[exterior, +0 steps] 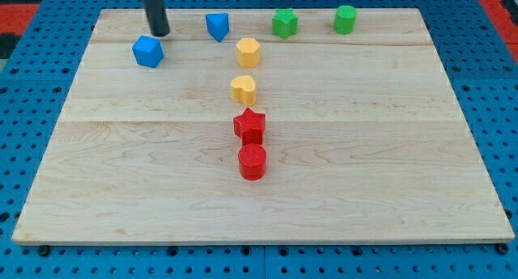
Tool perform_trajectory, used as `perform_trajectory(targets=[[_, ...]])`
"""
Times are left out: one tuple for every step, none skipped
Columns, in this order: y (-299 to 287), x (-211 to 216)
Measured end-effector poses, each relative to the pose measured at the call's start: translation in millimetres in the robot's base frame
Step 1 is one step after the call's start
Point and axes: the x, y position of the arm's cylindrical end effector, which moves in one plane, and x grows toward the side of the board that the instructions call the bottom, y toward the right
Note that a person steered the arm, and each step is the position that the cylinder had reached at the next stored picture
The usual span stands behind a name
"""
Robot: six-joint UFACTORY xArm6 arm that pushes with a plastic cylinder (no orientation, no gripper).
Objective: Adjust the yellow heart at the center
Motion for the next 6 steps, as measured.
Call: perform_trajectory(targets=[[15.2,33.7],[65.9,57.9],[114.3,79.2],[176.3,94.4],[229.7,70.5],[218.0,30.2]])
